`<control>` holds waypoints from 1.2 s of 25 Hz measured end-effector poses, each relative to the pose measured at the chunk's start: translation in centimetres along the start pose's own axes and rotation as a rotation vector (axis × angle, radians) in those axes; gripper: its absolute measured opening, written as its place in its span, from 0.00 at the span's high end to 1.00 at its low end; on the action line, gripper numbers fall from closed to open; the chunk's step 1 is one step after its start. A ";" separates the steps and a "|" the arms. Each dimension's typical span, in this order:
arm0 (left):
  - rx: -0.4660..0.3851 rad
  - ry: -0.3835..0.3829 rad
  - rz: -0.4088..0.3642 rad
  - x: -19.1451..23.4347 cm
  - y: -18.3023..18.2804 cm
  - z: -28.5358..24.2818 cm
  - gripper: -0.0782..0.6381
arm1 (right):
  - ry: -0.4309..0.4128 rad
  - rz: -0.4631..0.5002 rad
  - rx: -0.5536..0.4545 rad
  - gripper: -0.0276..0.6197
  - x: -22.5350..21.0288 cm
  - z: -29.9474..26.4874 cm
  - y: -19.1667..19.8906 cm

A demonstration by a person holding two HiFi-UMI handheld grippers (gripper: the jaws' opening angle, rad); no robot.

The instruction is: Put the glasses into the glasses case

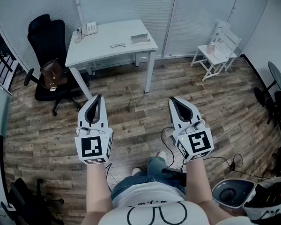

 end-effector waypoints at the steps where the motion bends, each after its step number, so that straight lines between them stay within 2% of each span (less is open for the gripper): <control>1: -0.004 0.010 -0.012 -0.2 -0.1 -0.3 0.87 | -0.001 0.006 -0.002 0.94 -0.2 -0.3 -0.1; 4: -0.013 0.028 -0.033 -0.3 0.0 -1.1 0.87 | -0.004 0.015 -0.003 0.94 -0.5 -1.3 -0.1; 9: -0.014 0.018 -0.023 0.6 1.1 -2.9 0.87 | -0.018 0.013 -0.001 0.94 -1.0 -3.5 1.1; 14: 0.008 0.008 -0.025 2.0 2.7 -6.6 0.87 | -0.023 -0.067 -0.040 0.94 -3.3 -7.7 2.0; 22: 0.044 -0.026 -0.054 3.3 4.6 -18.7 0.87 | -0.066 -0.070 -0.034 0.94 -10.8 -18.7 4.2; 30: 0.057 -0.080 0.010 4.3 5.4 -31.6 0.87 | -0.149 -0.054 -0.035 0.94 -19.3 -29.8 4.2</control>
Point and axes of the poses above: the fingertips, and each gripper's own axes: z backward along the fingers, x to its left, y out of its underside, the point moved 2 cm from there along z, backward along the fingers, and after that the axes turned 1 degree about -y, right-handed, at the moved point
